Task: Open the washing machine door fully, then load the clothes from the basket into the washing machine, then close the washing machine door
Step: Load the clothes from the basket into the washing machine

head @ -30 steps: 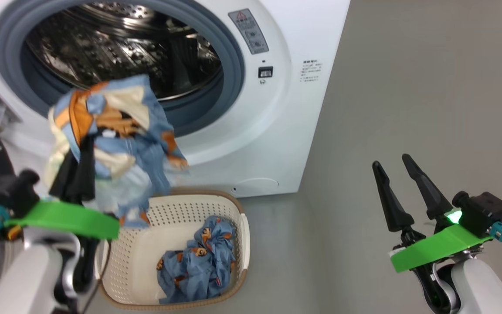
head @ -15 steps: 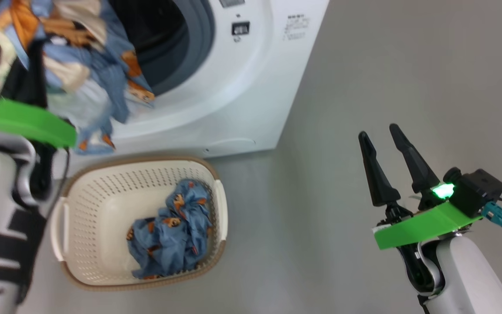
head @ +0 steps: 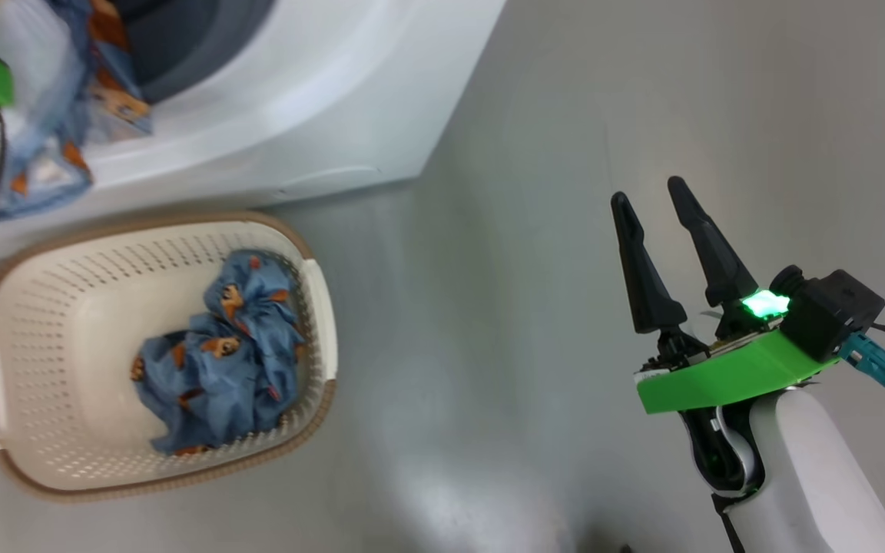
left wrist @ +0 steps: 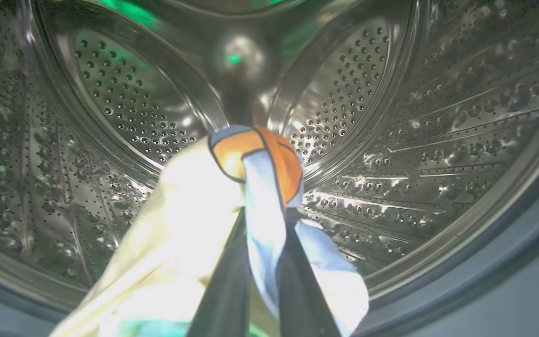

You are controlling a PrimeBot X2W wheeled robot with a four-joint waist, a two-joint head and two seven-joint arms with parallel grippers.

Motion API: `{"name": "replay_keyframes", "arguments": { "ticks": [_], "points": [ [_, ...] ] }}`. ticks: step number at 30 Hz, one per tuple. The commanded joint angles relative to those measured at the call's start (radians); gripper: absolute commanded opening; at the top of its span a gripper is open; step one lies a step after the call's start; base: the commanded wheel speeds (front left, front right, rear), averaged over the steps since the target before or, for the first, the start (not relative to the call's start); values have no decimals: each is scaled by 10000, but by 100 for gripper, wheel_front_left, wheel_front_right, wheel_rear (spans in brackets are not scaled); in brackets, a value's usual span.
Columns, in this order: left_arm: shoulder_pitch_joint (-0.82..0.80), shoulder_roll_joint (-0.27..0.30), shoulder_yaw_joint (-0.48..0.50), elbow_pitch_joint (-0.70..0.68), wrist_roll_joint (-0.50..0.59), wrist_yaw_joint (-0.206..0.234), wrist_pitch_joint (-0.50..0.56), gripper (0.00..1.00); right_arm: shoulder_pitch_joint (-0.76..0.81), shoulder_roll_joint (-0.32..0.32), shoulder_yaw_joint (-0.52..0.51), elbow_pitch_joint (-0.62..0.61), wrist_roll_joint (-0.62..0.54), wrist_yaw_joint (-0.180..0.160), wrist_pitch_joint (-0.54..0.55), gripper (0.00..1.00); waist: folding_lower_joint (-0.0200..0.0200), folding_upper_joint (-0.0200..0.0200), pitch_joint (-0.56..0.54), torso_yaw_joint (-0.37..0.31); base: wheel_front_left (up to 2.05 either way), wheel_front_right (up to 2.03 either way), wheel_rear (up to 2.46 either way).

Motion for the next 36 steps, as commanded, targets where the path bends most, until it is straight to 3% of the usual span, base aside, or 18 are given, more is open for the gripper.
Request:
{"name": "replay_keyframes", "arguments": {
  "ticks": [1, 9, 15, 18, 19, 20, 28, 36],
  "points": [
    [-502, 537, 225, -94, 199, -57, -106, 0, -116, 99, 205, -322, -119, 16, -48, 100, -1, 0, 789, -576, 0, 0, 0],
    [-1789, 854, 285, 17, 748, -161, -130, 0, -275, 226, 296, -438, -81, 16, -48, 100, -1, 0, 1389, -909, 0, 0, 0],
    [-2224, 743, 1623, -1876, 1508, 26, -133, 0, -405, 256, 344, -527, -11, 16, -48, 100, -1, 0, 1716, -1032, 0, 0, 0],
    [-1920, 571, 1947, -2000, 1873, -7, -134, 0, -423, 258, 379, -534, 79, 16, -48, 100, -1, 0, 1773, -1017, 0, 0, 0],
    [-1821, 516, 1951, -1754, 1923, -24, -134, 45, -419, 259, 386, -520, 93, 16, -48, 100, -1, 0, 1768, -1001, 0, 0, 0],
    [-1775, 488, 1925, -1516, 1990, -46, -134, 100, -416, 259, 389, -508, 105, 16, -48, 100, -1, 0, 1766, -982, 0, 0, 0],
    [-1826, 237, 1438, 608, 2038, -196, -106, 100, -514, 260, 402, -383, 84, 16, -48, 100, -1, 0, 1598, -776, 0, 0, 0],
    [-1581, 77, 1151, 1298, 1952, -281, -128, 100, -540, 261, 398, -233, 14, 16, -48, 100, -1, 0, 1109, -491, 0, 0, 0]
  ]
}}
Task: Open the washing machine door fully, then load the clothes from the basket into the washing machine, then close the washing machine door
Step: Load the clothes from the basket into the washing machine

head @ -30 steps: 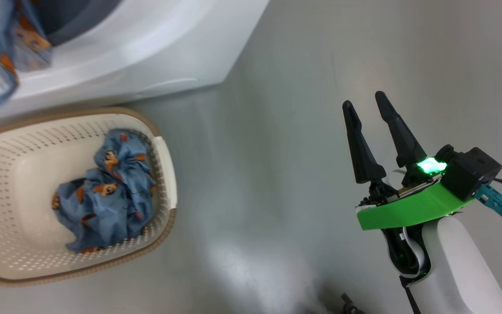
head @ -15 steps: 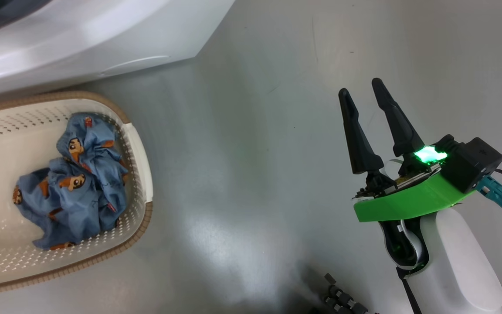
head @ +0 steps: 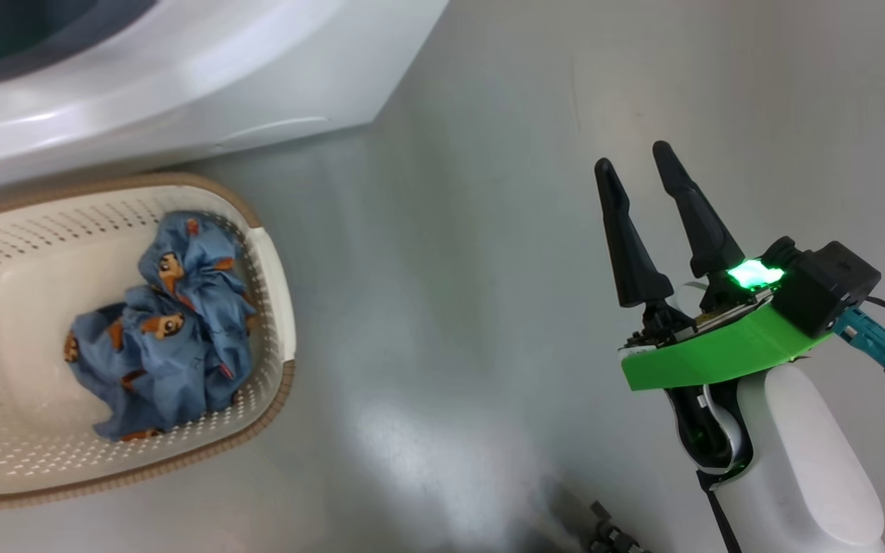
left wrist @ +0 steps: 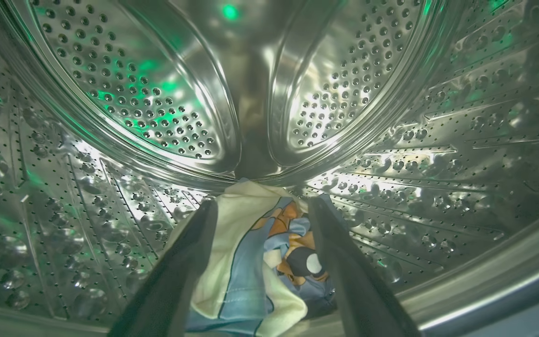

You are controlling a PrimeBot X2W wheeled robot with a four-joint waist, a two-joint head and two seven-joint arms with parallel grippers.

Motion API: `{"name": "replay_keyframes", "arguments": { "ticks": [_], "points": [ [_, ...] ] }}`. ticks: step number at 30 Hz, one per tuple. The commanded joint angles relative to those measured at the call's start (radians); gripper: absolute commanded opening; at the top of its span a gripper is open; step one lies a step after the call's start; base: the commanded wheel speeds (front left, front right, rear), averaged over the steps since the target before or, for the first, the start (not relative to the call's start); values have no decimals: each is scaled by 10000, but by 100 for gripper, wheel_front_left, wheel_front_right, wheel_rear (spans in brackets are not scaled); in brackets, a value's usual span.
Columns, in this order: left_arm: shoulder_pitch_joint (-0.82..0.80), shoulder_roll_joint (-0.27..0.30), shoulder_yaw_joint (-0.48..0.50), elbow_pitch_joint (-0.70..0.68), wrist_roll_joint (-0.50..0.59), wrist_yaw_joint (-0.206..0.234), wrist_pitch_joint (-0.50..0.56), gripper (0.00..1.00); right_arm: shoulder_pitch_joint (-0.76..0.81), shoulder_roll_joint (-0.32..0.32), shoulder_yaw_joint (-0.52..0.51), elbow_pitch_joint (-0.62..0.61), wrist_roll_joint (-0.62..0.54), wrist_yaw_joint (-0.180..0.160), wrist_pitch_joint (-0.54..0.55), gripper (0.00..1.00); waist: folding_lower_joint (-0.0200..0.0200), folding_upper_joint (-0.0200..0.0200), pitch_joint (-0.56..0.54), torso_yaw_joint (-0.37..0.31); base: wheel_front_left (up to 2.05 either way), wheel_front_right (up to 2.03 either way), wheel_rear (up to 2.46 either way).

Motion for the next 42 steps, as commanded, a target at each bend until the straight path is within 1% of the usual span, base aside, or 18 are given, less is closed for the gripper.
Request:
{"name": "replay_keyframes", "arguments": {
  "ticks": [1, 8, 14, 15, 21, 27, 32, 42],
  "points": [
    [221, 316, 44, -135, 17, -56, -28, 100, 62, 39, 217, -160, -92, 16, -48, 100, 0, 0, -258, 171, 0, 0, 0],
    [1081, 211, 45, -527, 80, -71, -32, 100, 64, 39, 225, 6, -133, 16, -48, 100, 0, 0, -885, 483, 0, 0, 0],
    [2306, 78, 407, -1253, 18, -71, -32, 100, 112, 20, 259, 230, -156, 16, -48, 100, 0, 0, -1635, 716, 0, 0, 0],
    [2306, 78, 407, -1253, 18, -71, -32, 100, 112, 20, 259, 230, -156, 16, -48, 100, 0, 0, -1635, 716, 0, 0, 0],
    [4112, -111, 879, -2313, -87, -76, -33, 100, 322, -190, 314, 476, -42, 16, -48, 100, 0, 0, -2604, 979, 0, 0, 0],
    [5995, -296, 1020, -3391, -21, -83, -33, 100, 640, -479, 385, 680, 107, 16, -48, 100, 0, 0, -3588, 1294, 0, 0, 0],
    [7117, -439, 1179, -4043, -78, -66, -33, 100, 907, -693, 371, 758, 205, 16, -48, 100, 0, 0, -4189, 1609, 0, 0, 0],
    [9387, -690, 1545, -5760, -180, 273, -33, 100, 1426, -1018, 348, 874, 360, 16, -48, 100, 0, 0, -5230, 2051, 0, 0, 0]
  ]
}}
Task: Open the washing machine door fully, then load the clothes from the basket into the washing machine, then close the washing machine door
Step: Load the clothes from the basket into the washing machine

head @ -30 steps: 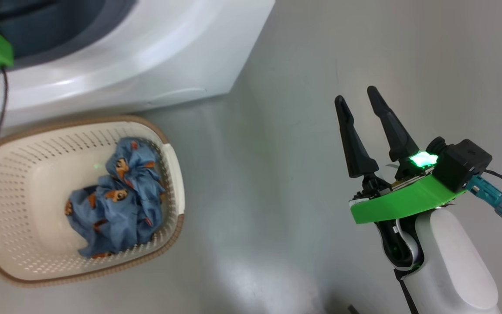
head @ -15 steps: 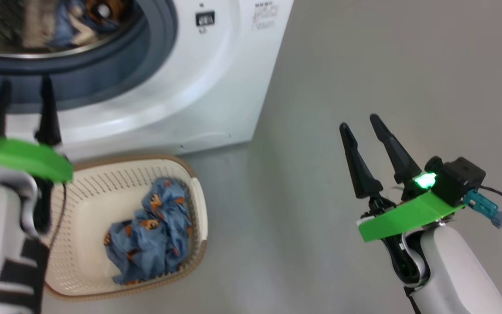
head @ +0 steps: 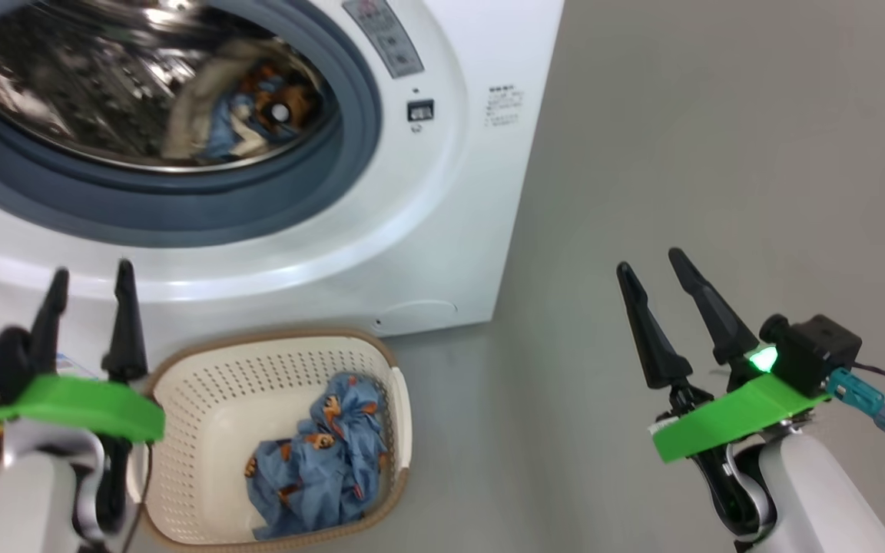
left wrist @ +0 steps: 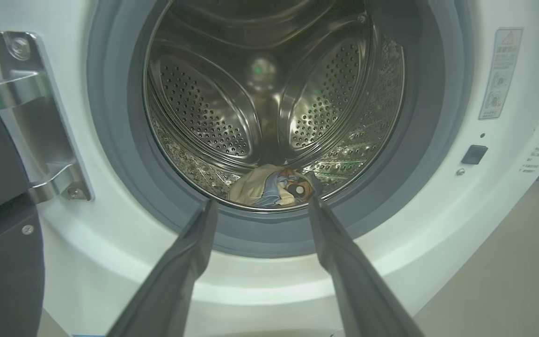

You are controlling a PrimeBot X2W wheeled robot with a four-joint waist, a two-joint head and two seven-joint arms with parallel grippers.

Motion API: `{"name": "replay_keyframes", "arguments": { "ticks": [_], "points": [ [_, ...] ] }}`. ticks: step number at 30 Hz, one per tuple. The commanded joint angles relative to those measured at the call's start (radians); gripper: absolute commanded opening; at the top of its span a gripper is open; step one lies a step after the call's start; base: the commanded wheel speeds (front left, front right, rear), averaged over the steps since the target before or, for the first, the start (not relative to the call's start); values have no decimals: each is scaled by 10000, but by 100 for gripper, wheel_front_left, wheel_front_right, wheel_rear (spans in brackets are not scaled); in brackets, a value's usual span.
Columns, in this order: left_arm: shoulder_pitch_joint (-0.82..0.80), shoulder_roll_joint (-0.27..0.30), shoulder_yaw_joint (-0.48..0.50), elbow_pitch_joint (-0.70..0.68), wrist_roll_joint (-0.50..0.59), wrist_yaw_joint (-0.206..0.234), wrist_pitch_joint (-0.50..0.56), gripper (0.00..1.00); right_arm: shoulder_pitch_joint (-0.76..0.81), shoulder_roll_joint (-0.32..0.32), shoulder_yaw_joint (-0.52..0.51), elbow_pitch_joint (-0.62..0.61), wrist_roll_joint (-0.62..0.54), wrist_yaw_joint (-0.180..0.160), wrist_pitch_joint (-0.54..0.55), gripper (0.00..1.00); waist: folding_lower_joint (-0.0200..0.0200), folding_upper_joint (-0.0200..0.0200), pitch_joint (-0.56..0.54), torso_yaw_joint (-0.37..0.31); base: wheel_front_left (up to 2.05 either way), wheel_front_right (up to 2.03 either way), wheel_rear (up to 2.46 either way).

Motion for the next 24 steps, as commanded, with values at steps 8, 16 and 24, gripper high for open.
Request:
{"name": "replay_keyframes", "arguments": {
  "ticks": [8, 16, 24],
  "points": [
    [1708, 17, 555, -1727, 40, 405, -36, 100, 630, -255, -15, -269, 252, 16, -48, 100, 0, 0, -900, 544, 0, 0, 0],
    [2771, -256, 641, -2586, 99, 593, -36, 100, 835, -321, -84, -339, 262, 16, -48, 100, 0, 0, -984, 705, 0, 0, 0],
    [2997, -522, 584, -2843, 130, 624, -36, 100, 913, -398, -128, -344, 226, 16, -48, 100, 0, 0, -988, 824, 0, 0, 0]
  ]
}}
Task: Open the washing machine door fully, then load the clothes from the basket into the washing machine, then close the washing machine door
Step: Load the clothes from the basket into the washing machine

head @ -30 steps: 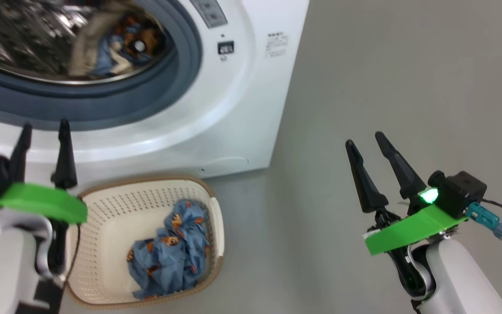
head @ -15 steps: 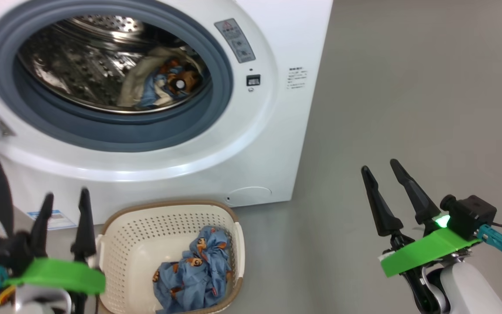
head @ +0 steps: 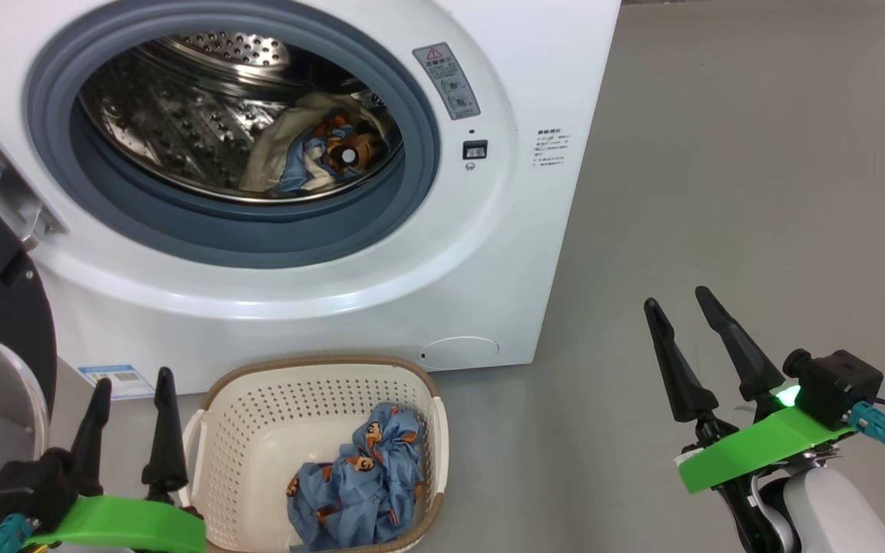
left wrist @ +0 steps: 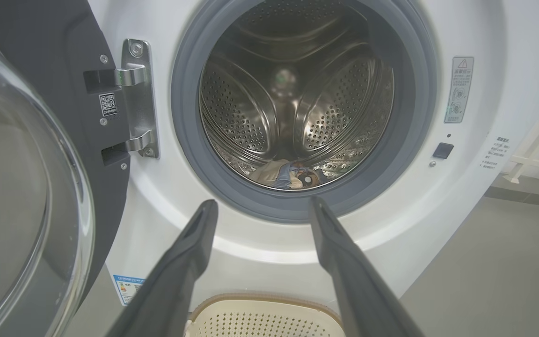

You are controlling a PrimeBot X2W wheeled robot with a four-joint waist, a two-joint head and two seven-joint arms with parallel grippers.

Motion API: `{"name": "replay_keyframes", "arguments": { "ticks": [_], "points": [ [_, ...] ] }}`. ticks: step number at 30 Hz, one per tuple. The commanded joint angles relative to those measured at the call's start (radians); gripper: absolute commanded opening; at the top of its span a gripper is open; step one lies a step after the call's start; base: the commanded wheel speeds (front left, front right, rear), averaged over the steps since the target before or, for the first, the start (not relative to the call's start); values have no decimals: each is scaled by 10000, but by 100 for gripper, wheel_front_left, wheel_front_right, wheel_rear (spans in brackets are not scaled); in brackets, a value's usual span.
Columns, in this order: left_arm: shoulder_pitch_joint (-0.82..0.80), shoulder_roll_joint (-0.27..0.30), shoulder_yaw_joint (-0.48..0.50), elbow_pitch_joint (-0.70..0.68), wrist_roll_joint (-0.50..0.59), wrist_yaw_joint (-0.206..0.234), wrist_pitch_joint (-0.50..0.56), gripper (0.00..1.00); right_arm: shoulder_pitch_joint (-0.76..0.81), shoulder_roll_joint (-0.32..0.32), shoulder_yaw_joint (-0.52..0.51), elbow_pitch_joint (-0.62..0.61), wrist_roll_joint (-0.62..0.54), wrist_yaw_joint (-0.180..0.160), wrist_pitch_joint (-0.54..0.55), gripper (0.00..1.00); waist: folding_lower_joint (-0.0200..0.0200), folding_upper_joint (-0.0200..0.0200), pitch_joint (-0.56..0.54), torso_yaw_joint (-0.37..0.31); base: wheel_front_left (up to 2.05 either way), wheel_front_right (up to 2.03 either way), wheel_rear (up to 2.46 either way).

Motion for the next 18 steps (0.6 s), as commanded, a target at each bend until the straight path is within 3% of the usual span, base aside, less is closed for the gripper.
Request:
{"name": "replay_keyframes", "arguments": {
  "ticks": [1, 18],
  "points": [
    [-182, 161, 361, -259, 106, 17, -36, 100, 82, -92, 174, -242, 134, 16, -48, 100, -1, 0, -5, -10, 0, 0, 0],
    [-244, -7, 443, -181, 253, -117, -36, 100, 13, -155, 201, -203, 155, 16, -48, 100, -1, 0, 101, -127, 0, 0, 0]
  ]
}}
